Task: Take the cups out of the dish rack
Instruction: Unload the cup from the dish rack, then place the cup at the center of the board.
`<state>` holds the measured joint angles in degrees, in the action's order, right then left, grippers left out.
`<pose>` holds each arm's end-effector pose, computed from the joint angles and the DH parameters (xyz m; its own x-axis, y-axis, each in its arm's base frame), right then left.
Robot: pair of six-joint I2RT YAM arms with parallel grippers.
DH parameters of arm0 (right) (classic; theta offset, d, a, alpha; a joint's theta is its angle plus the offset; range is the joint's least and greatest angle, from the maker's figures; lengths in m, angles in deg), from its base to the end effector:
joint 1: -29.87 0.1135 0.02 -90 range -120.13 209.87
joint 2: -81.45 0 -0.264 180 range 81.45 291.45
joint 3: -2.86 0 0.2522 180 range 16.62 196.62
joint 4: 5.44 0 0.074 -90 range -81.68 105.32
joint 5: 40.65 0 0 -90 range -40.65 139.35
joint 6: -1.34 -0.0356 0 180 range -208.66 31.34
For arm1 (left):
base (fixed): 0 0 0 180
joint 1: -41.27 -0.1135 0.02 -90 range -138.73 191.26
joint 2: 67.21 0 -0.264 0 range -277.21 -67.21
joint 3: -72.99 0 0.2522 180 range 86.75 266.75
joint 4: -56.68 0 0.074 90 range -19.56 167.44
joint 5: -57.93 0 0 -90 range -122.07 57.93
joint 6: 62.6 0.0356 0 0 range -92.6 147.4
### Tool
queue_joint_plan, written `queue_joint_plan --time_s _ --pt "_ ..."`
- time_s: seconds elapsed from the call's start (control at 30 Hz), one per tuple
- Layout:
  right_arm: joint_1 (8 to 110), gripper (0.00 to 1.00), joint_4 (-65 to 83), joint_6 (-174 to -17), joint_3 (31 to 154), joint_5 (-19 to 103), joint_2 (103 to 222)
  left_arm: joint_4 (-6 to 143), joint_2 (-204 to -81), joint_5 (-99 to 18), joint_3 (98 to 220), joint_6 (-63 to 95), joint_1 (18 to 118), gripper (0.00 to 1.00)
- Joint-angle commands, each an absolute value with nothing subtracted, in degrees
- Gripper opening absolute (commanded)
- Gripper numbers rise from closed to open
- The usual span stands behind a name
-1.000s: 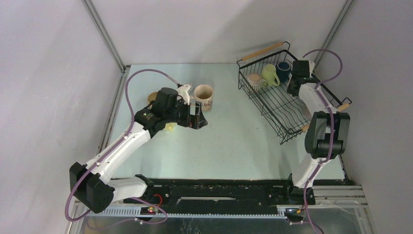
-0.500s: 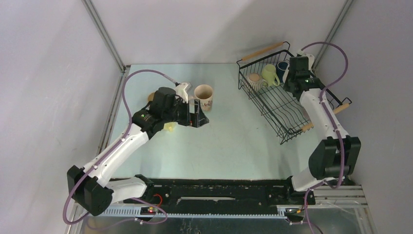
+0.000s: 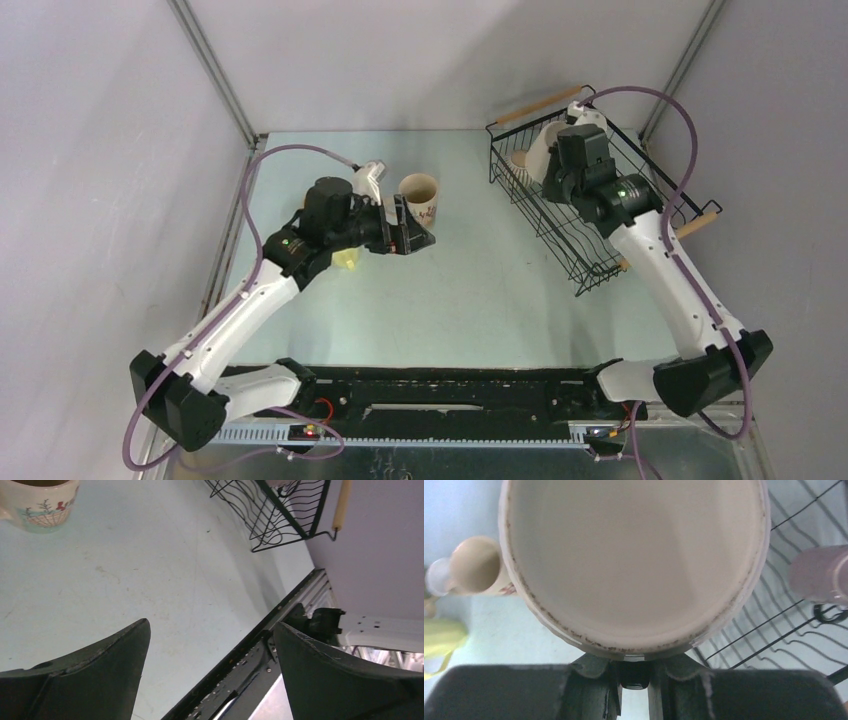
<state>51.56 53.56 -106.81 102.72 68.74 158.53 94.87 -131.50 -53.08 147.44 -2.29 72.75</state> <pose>0.2648 0.0926 0.4049 -0.5528 0.0964 -0.8277 0.0762 0.9950 0.0649 0.2052 -0.1406 0.3455 -0.7233 -0.0993 -0.6834 0.4594 0.6696 -0.5836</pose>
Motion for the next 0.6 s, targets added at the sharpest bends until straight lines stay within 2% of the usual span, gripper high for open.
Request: queue_joint_plan --time_s 0.0,0.27,0.57 --pt "55.53 0.0 52.04 -112.96 104.33 65.48 151.84 89.11 -128.65 -55.5 147.22 -7.9 72.91 1.0" --pt "63.35 0.0 49.39 -120.03 96.19 57.79 144.88 69.73 -125.29 -59.39 136.74 -21.42 72.64 1.0" --pt "68.45 0.0 42.36 -127.42 91.89 47.08 144.46 50.62 -123.71 -59.82 127.07 -33.71 72.64 1.0"
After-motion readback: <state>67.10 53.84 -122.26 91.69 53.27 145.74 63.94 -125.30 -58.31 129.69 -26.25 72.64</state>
